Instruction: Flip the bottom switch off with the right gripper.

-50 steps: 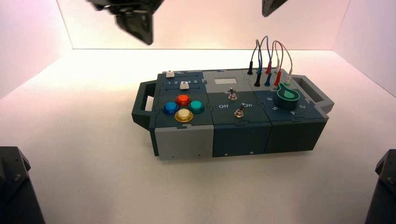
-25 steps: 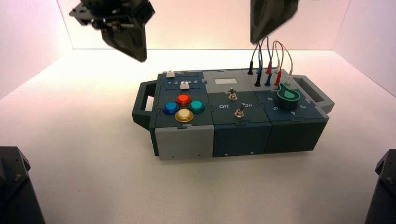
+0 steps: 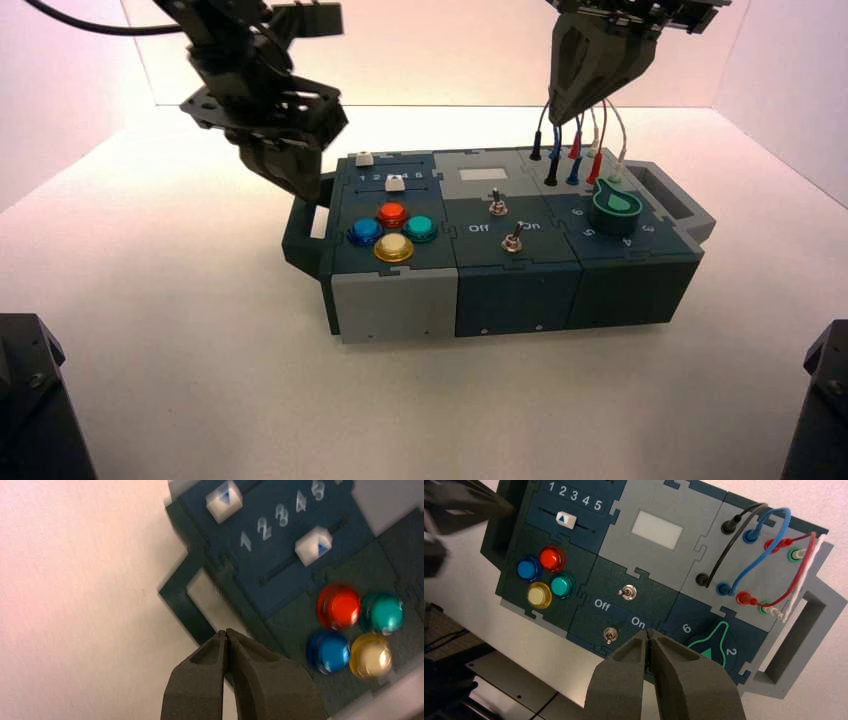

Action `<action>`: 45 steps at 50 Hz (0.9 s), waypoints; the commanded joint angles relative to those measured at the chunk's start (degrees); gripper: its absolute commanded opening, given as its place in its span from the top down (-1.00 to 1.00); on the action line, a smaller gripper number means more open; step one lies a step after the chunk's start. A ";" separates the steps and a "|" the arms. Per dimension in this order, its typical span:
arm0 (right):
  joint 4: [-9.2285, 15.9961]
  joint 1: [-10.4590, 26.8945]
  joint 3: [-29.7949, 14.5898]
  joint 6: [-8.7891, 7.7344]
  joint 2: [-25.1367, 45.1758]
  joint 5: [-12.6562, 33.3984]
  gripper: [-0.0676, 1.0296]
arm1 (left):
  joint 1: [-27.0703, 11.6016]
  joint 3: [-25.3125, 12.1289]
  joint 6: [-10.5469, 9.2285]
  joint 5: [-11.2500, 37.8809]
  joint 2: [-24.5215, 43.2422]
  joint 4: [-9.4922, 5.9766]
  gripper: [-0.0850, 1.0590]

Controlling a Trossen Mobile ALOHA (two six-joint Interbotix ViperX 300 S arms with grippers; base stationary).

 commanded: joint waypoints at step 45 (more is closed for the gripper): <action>7.12 2.20 6.77 -0.26 5.36 -4.66 0.92 | -0.53 -3.60 0.18 0.35 4.83 0.26 0.91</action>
